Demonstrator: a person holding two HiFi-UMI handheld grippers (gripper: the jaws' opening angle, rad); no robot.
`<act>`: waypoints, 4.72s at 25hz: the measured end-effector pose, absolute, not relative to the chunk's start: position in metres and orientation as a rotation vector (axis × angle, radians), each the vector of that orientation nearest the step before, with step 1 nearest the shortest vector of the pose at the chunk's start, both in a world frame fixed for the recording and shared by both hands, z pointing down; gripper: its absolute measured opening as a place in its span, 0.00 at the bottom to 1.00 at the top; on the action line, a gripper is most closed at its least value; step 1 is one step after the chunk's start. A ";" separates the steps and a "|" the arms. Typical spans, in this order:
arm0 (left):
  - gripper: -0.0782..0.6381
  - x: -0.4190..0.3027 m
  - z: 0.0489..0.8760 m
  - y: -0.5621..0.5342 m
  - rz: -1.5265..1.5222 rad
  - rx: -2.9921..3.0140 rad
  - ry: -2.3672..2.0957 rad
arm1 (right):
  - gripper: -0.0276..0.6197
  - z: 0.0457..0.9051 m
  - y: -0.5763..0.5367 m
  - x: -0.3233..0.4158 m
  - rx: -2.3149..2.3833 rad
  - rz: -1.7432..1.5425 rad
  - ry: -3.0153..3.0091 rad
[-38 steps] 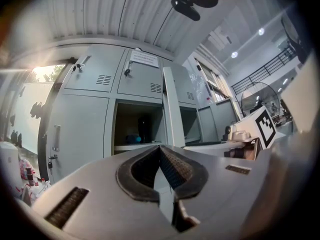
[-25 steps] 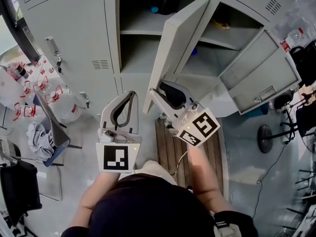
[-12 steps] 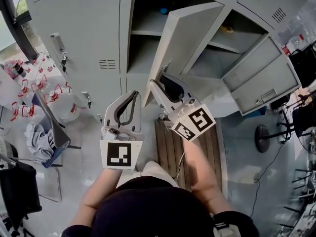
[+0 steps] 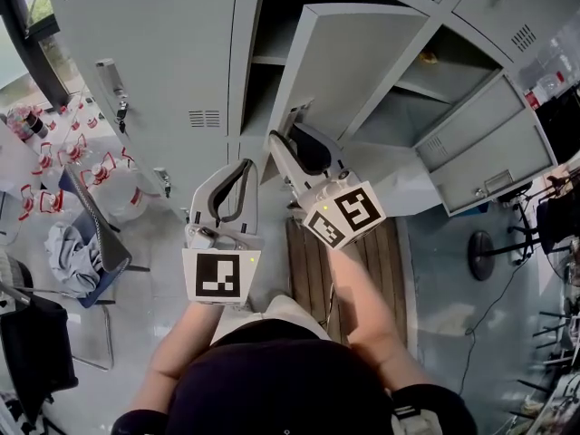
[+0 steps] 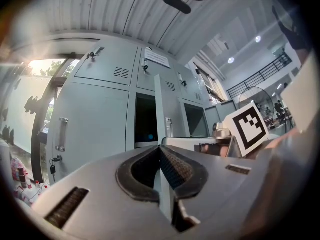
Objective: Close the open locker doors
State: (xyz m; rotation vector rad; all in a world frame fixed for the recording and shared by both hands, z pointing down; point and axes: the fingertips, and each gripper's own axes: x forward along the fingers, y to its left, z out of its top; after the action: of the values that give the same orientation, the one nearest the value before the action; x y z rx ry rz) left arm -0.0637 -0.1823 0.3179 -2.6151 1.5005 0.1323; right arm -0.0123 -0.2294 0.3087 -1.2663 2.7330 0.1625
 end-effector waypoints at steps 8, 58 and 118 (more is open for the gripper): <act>0.11 -0.076 0.321 -0.203 0.132 -2.614 1.507 | 0.21 0.309 -0.255 -0.025 -1.309 0.178 2.707; 0.11 -0.105 0.341 -0.258 0.112 -2.619 1.581 | 0.11 0.316 -0.349 -0.037 -1.438 0.119 2.633; 0.11 0.290 0.281 -0.097 0.203 -2.766 1.213 | 0.05 0.270 -0.099 0.376 -1.861 0.316 2.431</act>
State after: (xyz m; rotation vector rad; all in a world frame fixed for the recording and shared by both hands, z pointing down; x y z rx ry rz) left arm 0.2898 -0.0968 0.2814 -2.7664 1.2128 0.2029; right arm 0.3756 -0.0991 0.2698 -1.8606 2.4310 0.3163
